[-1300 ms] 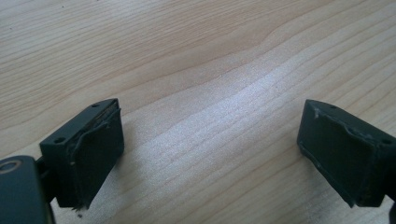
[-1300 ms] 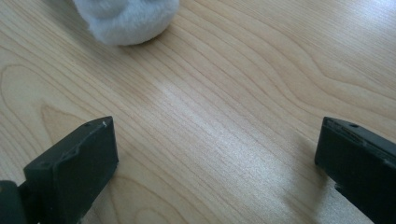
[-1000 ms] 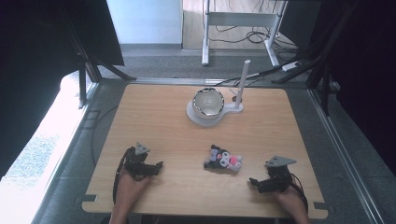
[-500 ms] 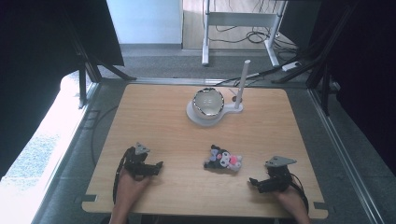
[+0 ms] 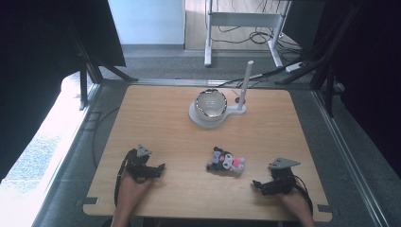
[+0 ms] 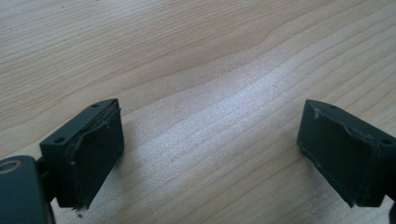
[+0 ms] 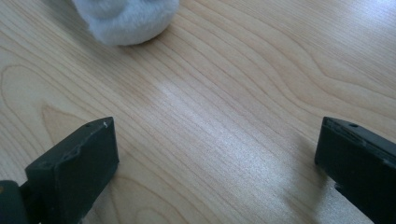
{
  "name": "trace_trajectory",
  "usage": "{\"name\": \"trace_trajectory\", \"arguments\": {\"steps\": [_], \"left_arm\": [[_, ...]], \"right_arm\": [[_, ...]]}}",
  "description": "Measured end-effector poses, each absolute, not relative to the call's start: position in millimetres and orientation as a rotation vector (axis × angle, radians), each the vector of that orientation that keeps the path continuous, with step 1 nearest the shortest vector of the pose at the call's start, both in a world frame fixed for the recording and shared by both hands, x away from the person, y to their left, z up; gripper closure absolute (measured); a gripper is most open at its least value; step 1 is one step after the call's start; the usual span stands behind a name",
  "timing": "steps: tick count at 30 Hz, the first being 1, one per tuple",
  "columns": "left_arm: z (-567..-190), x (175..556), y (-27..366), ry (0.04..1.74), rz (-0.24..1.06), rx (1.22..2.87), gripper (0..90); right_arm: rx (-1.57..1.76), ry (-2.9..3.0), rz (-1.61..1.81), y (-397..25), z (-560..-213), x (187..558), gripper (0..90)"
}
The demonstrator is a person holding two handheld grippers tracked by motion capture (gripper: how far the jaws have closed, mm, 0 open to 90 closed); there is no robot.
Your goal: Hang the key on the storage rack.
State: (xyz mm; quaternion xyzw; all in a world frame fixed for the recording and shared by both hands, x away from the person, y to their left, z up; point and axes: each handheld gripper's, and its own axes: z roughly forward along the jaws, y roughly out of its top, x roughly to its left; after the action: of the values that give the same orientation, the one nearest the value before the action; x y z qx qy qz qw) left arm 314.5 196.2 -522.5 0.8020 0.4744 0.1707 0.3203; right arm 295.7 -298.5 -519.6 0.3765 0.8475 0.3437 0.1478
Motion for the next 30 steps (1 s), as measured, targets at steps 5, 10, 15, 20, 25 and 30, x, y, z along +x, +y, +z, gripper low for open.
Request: {"name": "trace_trajectory", "arguments": {"steps": [5,10,15,20,25,30], "left_arm": [[-522.5,314.5,196.2,1.245,0.45,2.109,7.2],[-522.5,314.5,196.2,1.246,0.449,2.108,7.2],[-522.5,314.5,196.2,1.246,0.448,2.108,7.2],[-522.5,314.5,196.2,1.247,0.449,2.108,7.2],[-522.5,314.5,196.1,1.247,0.449,2.108,7.2],[-522.5,314.5,196.1,1.247,0.449,2.108,7.2]], "right_arm": [[1.089,2.452,0.989,-298.5,-518.0,296.3,0.0],[1.08,2.461,0.988,-298.2,-515.0,296.3,0.0],[1.066,2.476,0.975,-297.8,-511.7,297.0,0.0],[1.055,2.489,0.96,-297.8,-509.2,297.7,0.2],[1.043,2.502,0.942,-296.9,-507.7,299.5,0.3],[1.024,2.527,0.927,-294.1,-506.4,301.8,0.9]]}}
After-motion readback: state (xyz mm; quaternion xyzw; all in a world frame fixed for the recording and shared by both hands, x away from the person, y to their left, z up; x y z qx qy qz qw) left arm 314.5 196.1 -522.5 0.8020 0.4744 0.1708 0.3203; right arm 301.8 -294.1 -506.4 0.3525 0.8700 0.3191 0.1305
